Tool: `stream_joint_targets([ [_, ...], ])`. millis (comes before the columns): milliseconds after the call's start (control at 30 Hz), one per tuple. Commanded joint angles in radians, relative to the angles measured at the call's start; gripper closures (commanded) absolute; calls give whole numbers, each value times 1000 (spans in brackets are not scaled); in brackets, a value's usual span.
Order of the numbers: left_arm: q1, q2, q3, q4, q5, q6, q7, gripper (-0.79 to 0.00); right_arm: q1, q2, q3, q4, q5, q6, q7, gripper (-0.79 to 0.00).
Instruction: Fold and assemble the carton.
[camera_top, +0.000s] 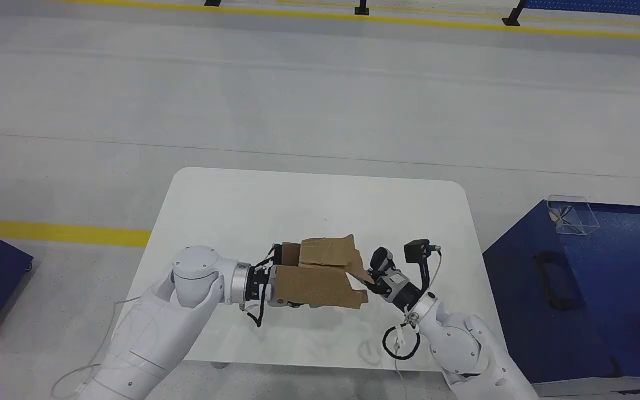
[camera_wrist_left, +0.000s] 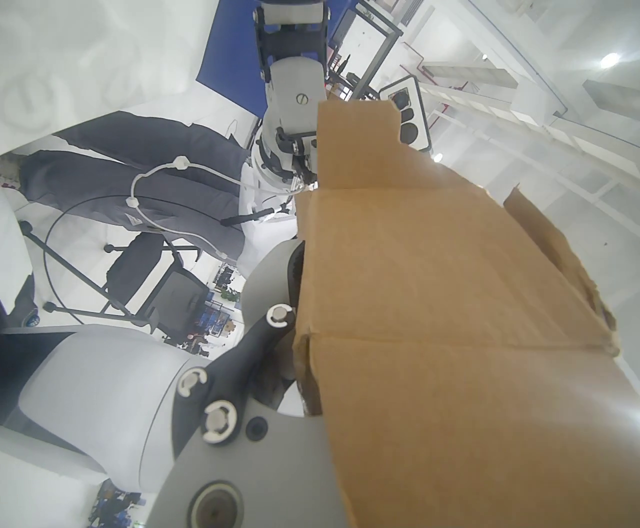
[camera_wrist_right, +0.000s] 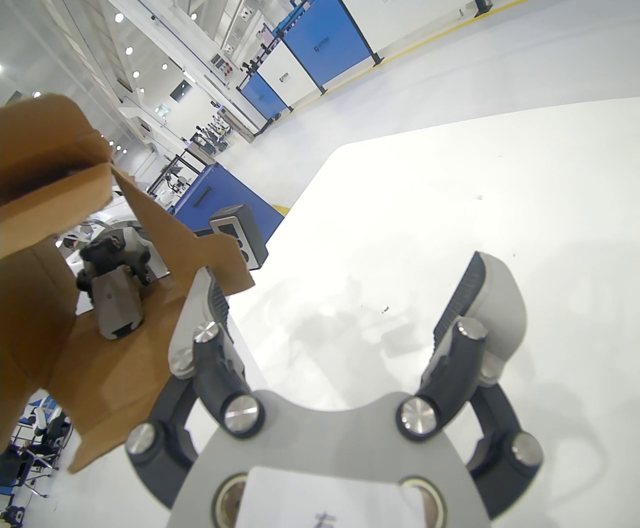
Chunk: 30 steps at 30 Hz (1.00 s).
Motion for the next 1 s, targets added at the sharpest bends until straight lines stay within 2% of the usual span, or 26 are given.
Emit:
stream_joint_targets([
  [0, -1, 0, -2, 6, -1, -6, 10, 0, -10, 3, 28, -18, 9, -8, -10, -785],
  [167, -2, 0, 6, 11, 10, -21, 23, 0, -71, 8, 81, -110, 7, -54, -74, -785],
  [333, -1, 1, 11, -3, 40, -55, 55, 0, -111, 9, 83, -164, -14, -58, -74, -785],
  [667, 24, 8, 9, -47, 82, -89, 88, 0, -47, -5, -9, -89, -24, -21, -19, -785],
  [967, 33, 11, 7, -46, 90, -100, 96, 0, -31, -8, -2, -72, 30, -32, 8, -785],
])
